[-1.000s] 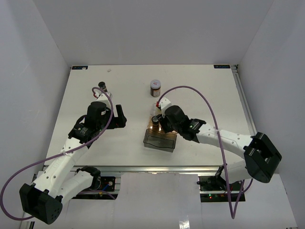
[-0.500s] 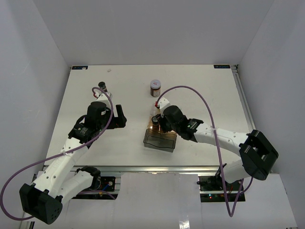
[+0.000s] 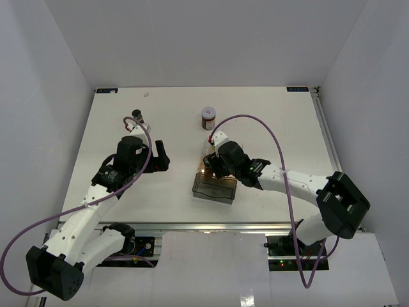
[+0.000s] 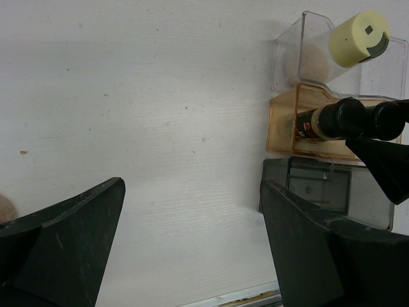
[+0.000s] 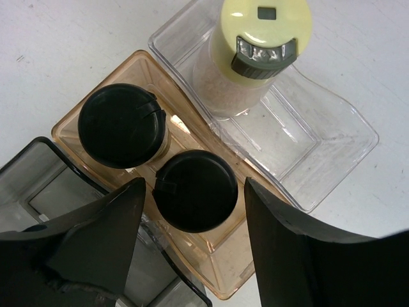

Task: Organize the condiment bottles

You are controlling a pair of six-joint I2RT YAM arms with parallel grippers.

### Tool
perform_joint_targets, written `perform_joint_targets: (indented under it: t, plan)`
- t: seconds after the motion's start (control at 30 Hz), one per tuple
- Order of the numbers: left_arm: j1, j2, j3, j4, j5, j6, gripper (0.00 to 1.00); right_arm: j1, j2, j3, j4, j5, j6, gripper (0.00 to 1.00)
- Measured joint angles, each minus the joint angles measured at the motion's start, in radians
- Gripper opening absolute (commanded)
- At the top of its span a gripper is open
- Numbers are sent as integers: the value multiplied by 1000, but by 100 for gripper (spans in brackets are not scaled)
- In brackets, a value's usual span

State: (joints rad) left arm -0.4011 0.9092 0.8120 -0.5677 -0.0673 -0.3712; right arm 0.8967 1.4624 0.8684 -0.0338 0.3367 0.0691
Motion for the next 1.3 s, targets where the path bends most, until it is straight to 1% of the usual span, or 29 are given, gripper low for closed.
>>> perform_joint_targets:
  t: [0.23, 0.33, 0.43, 0.53, 0.7, 0.8, 0.87, 0.97, 1.1, 1.2, 1.3]
  plan:
    - [0, 11, 11, -6, 0, -7, 98, -4, -3, 1, -27, 9, 2, 77]
    - [0, 66, 78, -22, -1, -20, 98, -5, -23, 13, -65, 19, 1, 78]
    - [8, 164, 197, -33, -3, -26, 98, -6, -61, 49, -113, 37, -2, 78]
    - [51, 271, 324, -38, 1, -27, 98, -6, -126, 84, -150, 54, -11, 78]
    - [211, 447, 498, -37, 19, -28, 94, -6, -265, 109, -204, 56, -25, 79]
    - [302, 548, 560, -17, 31, -30, 93, -6, -343, 111, -245, 51, -24, 79]
    - [345, 605, 570, -10, 31, -29, 92, -7, -391, 108, -265, 36, -23, 80]
    - [367, 730, 623, 7, 23, -19, 90, -7, -487, 97, -292, 14, -23, 80]
    - [368, 904, 702, 15, 3, -3, 88, -8, -584, 96, -298, -13, -22, 80]
    - [368, 1009, 764, 15, -23, 12, 88, -9, -617, 88, -295, -30, -22, 80]
    - [367, 1075, 813, 4, -53, 23, 87, -9, -627, 78, -300, -33, -22, 80]
